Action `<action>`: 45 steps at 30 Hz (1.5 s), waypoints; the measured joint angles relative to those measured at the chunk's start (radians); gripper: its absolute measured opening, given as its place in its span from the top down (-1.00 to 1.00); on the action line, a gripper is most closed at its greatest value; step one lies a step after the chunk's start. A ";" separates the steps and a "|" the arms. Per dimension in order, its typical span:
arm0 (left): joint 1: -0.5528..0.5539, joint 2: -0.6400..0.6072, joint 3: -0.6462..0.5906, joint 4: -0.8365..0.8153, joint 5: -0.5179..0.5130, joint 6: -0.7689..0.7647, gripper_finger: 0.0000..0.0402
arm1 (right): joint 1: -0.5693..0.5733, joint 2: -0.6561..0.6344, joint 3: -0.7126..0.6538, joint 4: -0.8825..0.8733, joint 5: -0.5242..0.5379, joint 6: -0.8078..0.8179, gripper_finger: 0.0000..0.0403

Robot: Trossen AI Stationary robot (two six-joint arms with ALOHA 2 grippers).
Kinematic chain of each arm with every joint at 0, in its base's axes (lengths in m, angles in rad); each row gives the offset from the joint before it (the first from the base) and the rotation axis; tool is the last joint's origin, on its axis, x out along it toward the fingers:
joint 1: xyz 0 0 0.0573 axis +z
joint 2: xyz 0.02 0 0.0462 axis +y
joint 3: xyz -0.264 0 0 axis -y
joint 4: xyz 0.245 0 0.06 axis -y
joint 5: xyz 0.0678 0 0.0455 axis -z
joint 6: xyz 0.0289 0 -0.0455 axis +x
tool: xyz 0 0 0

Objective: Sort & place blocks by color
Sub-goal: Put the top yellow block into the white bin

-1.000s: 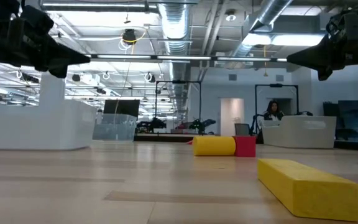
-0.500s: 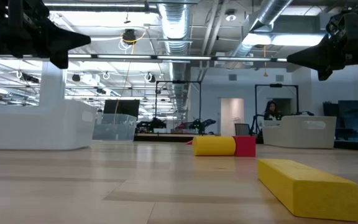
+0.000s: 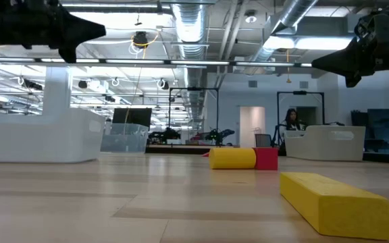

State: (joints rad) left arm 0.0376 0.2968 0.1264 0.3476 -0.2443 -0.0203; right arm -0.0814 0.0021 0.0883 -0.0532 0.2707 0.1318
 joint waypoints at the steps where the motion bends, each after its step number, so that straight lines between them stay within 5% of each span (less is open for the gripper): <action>1: 0.000 0.033 0.018 0.002 -0.004 0.000 0.66 | 0.000 0.000 0.000 0.000 0.000 0.000 0.95; 12: 0.000 0.455 0.251 -0.165 -0.037 -0.082 -0.01 | 0.000 0.000 0.000 0.000 0.000 0.000 0.95; 23: 0.009 0.800 0.542 -0.458 -0.019 -0.097 -0.08 | 0.000 0.000 0.000 0.000 0.000 0.000 0.95; 28: 0.026 0.953 0.630 -0.481 0.084 -0.137 -0.12 | 0.000 0.000 0.000 0.000 0.000 0.000 0.95; 45: -0.120 1.439 0.947 -0.491 0.187 -0.136 -0.69 | 0.000 0.000 0.000 0.000 0.000 0.000 0.95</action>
State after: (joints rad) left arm -0.0822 1.7361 1.0733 -0.1430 -0.0577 -0.1560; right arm -0.0811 0.0017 0.0882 -0.0533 0.2710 0.1322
